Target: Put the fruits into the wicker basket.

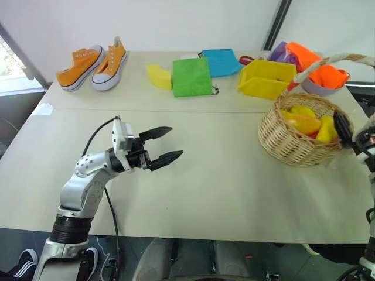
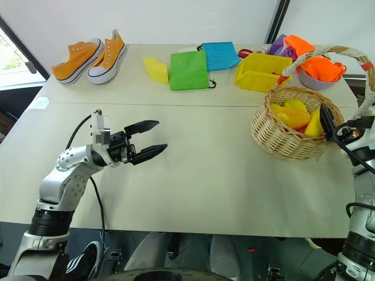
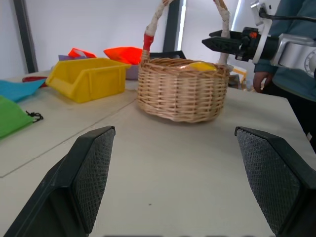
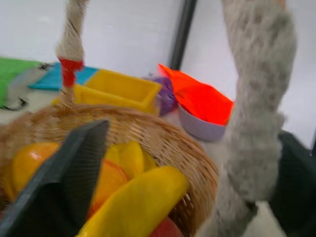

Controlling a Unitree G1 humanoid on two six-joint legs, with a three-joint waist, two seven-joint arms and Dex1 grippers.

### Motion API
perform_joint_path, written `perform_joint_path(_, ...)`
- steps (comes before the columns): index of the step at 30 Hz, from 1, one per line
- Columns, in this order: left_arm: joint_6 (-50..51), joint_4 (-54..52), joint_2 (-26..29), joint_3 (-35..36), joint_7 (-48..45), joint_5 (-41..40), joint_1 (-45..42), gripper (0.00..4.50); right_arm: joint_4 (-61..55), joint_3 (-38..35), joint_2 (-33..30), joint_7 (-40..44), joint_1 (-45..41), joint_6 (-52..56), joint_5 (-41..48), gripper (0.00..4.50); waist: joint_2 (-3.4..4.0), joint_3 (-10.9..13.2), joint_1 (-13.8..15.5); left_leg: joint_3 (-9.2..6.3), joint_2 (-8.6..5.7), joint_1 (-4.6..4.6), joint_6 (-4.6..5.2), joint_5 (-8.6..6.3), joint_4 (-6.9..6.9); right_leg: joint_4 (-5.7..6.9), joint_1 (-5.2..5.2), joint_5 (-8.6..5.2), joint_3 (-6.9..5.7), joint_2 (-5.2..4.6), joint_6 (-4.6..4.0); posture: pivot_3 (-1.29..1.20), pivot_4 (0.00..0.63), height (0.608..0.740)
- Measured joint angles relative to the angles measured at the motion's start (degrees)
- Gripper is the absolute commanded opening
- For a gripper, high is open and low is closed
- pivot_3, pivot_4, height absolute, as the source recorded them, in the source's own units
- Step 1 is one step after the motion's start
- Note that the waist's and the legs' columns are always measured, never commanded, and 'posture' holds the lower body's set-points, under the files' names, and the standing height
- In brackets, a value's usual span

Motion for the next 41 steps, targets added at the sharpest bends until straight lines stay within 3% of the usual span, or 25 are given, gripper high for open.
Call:
perform_joint_path(5,0.00,0.39,-0.41,0.04,0.31,-0.01,-0.07,4.19,-2.58,-2.19,6.83,-5.55,4.38,-2.65,-0.18,4.46,0.03,-0.02,0.03,-0.01,-0.02,0.00,0.00,0.00,0.01,0.00,0.00,0.00,0.01,-0.01,0.00,0.00,0.150,0.740)
perform_joint_path(9,-0.08,1.61,-1.12,-0.06,0.19,0.02,-0.29,4.19,-12.87,-2.78,15.19,-10.16,9.84,-6.16,0.18,4.46,0.22,-0.14,-0.23,-0.02,0.03,0.02,-0.01,0.00,-0.05,0.12,-0.08,-0.01,0.05,0.03,0.00,0.00,0.150,0.740)
perform_joint_path(12,-0.35,2.55,-1.54,-0.07,-0.24,0.13,-0.46,4.19,-21.81,0.82,22.45,-12.07,15.72,-9.58,-0.62,4.46,0.37,-0.23,-0.29,-0.03,0.02,0.04,-0.03,0.02,-0.07,0.16,-0.16,-0.01,0.11,0.04,0.00,0.00,0.150,0.740)
perform_joint_path(14,-0.81,2.99,-1.55,-0.06,-0.30,0.23,-0.48,4.19,-25.36,5.40,23.78,-11.24,19.28,-11.18,-2.12,4.46,0.38,-0.23,-0.43,0.01,0.01,0.07,-0.03,0.01,-0.05,0.16,-0.32,-0.01,0.16,0.05,0.01,0.00,0.150,0.740)
perform_joint_path(18,-2.28,3.80,-1.46,0.64,0.99,1.41,-0.35,4.19,-29.72,19.72,20.48,-4.68,20.45,-11.20,-4.38,4.46,0.38,-0.24,-0.60,0.05,0.03,0.24,-0.03,0.01,-0.05,0.19,-0.25,-0.01,0.25,0.08,0.00,0.00,0.150,0.740)
perform_joint_path(24,-4.86,4.99,-0.03,7.29,7.38,4.02,3.63,4.19,-24.46,31.53,9.34,6.19,6.05,-2.33,-2.16,4.46,0.27,-0.25,-0.35,0.04,0.02,0.25,-0.01,0.00,-0.07,0.14,-0.23,-0.01,0.26,0.08,0.00,0.00,0.150,0.740)
perform_joint_path(33,-4.61,2.39,1.82,16.62,19.61,7.68,12.49,4.19,-10.68,39.88,2.59,22.91,-6.40,1.99,0.67,4.46,0.13,-0.27,-0.11,-0.01,0.02,0.20,0.03,-0.03,-0.08,0.03,-0.19,-0.01,0.19,0.04,0.00,0.00,0.150,0.740)
perform_joint_path(41,-4.53,1.74,1.82,22.21,28.15,8.93,13.75,4.19,-1.36,42.68,4.02,27.00,-7.70,-3.68,-2.64,4.46,0.08,-0.29,-0.01,-0.01,-0.01,0.20,0.02,-0.03,-0.07,0.03,-0.19,0.00,0.19,0.03,0.01,0.00,0.150,0.740)
